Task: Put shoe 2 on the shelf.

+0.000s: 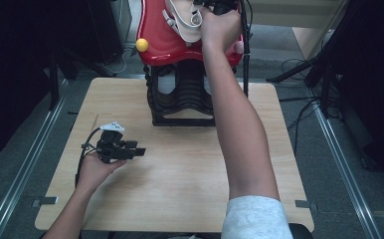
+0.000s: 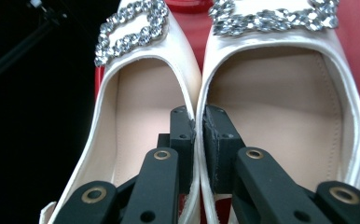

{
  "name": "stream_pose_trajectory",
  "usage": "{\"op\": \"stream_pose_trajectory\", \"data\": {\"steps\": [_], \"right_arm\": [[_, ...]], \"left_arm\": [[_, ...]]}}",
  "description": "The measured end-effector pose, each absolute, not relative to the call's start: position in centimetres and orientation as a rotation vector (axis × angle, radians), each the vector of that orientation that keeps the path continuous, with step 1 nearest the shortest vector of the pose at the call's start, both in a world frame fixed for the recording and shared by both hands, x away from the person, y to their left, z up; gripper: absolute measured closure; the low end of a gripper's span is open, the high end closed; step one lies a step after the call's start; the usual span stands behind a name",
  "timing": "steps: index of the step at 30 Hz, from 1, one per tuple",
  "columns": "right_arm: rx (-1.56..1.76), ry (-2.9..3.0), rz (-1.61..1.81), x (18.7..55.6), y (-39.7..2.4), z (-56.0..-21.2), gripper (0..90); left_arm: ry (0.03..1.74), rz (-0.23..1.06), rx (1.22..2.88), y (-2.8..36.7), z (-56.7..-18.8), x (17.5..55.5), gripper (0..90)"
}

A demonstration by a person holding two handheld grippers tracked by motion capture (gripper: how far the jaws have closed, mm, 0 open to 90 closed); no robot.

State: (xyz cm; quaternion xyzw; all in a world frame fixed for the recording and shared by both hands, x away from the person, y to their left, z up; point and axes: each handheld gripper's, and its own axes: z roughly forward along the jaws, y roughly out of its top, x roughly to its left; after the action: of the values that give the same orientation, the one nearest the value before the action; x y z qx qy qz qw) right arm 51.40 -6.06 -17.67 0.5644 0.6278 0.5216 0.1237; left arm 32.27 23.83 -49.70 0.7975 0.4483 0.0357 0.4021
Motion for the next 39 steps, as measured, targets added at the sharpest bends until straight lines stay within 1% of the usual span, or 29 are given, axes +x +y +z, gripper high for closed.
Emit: {"op": "stream_pose_trajectory", "data": {"steps": [4, 11, 18, 31, 35, 39], "right_arm": [[1.638, 1.823, 1.500, 51.4, -5.4, -18.1, 82.2], [1.618, 1.835, 1.500, 51.5, -5.4, -18.0, 78.3], [1.552, 1.882, 1.516, 51.2, -5.8, -17.4, 66.4], [1.472, 1.910, 1.525, 50.1, -8.9, -16.2, 56.3], [1.445, 1.918, 1.538, 49.9, -10.2, -16.1, 54.1], [1.455, 1.913, 1.531, 49.6, -11.6, -16.1, 53.9]], "left_arm": [[1.136, 0.092, 2.012, 23.9, -49.7, 32.3, 45.7], [1.139, 0.092, 2.014, 24.0, -49.7, 32.3, 45.7], [1.132, 0.094, 2.021, 23.8, -49.7, 32.3, 45.7], [1.130, 0.090, 2.041, 23.6, -49.8, 32.3, 45.5], [1.138, 0.095, 2.037, 23.5, -49.9, 32.3, 45.2], [1.144, 0.089, 2.039, 23.5, -49.9, 32.3, 44.9]]}}
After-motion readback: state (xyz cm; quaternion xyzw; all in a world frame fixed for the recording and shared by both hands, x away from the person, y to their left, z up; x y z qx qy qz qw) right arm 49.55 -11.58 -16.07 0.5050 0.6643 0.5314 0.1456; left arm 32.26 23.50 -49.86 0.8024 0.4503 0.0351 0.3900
